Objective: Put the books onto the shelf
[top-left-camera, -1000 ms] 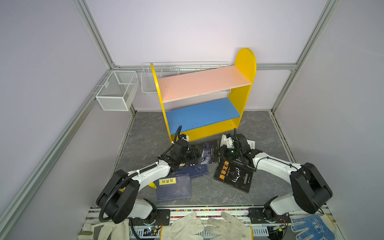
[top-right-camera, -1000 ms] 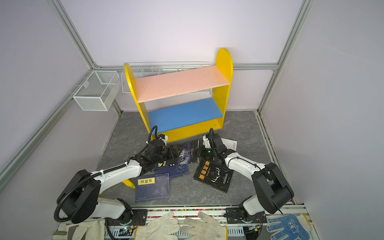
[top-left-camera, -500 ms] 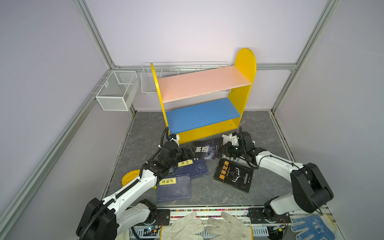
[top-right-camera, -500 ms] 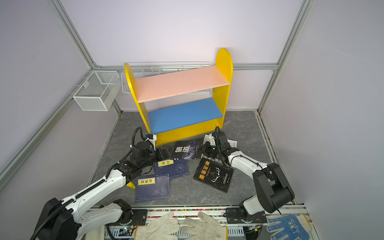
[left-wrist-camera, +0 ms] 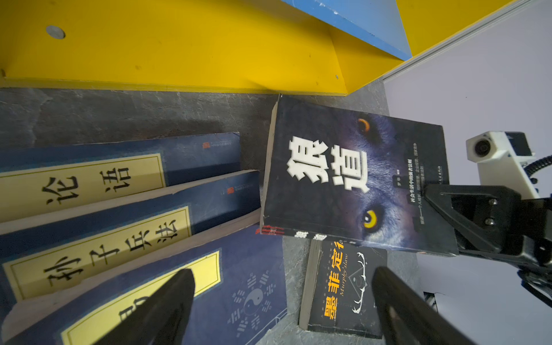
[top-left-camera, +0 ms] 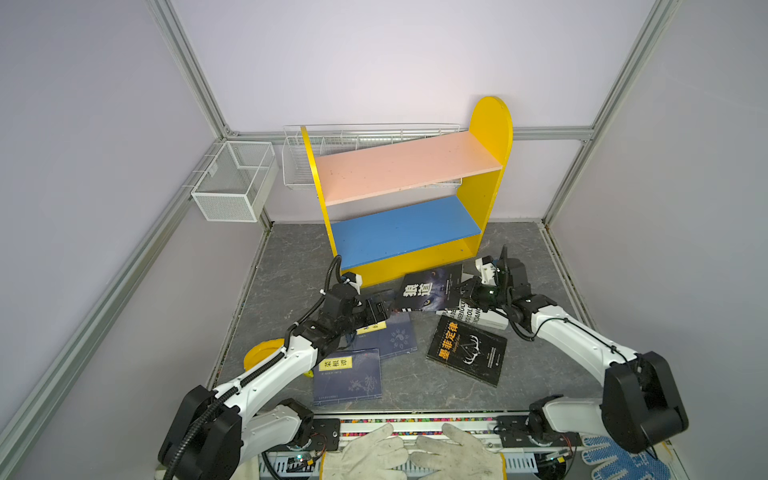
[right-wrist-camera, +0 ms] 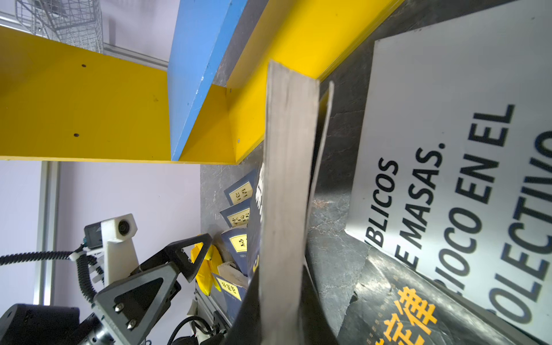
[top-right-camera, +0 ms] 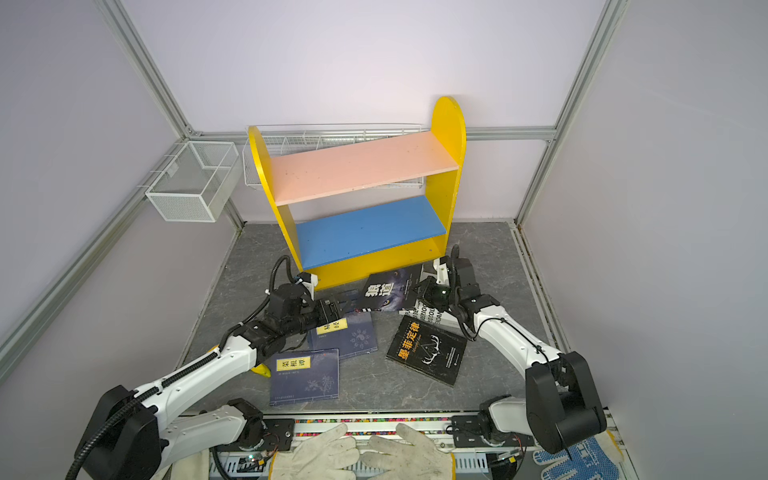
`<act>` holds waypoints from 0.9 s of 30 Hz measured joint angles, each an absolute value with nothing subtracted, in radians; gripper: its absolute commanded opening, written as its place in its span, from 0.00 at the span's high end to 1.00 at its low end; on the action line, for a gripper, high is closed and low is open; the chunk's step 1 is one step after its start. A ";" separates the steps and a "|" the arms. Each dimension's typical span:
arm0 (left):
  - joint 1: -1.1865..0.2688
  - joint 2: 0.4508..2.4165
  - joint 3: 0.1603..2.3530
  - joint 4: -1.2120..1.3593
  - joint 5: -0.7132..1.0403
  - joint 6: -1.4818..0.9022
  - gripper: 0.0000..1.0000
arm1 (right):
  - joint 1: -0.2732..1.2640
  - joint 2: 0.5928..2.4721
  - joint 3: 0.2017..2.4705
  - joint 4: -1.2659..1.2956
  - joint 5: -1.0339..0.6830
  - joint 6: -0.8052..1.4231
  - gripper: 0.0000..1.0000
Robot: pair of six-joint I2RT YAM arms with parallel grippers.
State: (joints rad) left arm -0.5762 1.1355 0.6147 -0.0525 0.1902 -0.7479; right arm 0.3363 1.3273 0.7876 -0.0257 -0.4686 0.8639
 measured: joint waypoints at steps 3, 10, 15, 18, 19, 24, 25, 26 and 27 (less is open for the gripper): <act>-0.545 1.110 0.615 -0.055 0.204 -0.748 0.07 | 0.336 1.313 0.788 -0.025 -0.508 0.863 0.94; -0.435 0.993 0.615 -0.089 0.239 -0.748 0.07 | 0.418 1.268 0.788 0.020 -0.585 0.863 0.94; -0.358 0.926 0.631 -0.162 0.260 -0.734 0.06 | 0.548 1.301 0.788 0.082 -0.618 0.864 0.94; -0.329 0.886 0.662 -0.218 0.263 -0.712 0.06 | 0.599 1.360 0.788 0.155 -0.629 0.873 0.94; -0.321 0.873 0.671 -0.231 0.264 -0.704 0.06 | 0.613 1.388 0.791 0.179 -0.629 0.876 0.94; -0.303 0.833 0.687 -0.274 0.270 -0.687 0.06 | 0.665 1.516 0.830 0.264 -0.626 0.889 0.94; -0.303 0.832 0.687 -0.281 0.270 -0.687 0.06 | 0.672 1.541 0.836 0.286 -0.627 0.893 0.94; -0.303 0.832 0.686 -0.286 0.271 -0.687 0.06 | 0.678 1.563 0.839 0.309 -0.629 0.899 0.94; -0.303 0.831 0.686 -0.289 0.271 -0.687 0.06 | 0.682 1.579 0.839 0.326 -0.630 0.903 0.94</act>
State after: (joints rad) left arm -0.3027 0.8314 0.6861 -0.2886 0.2707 -0.6868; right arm 0.6823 1.5787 0.8394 0.3256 -0.6296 0.9031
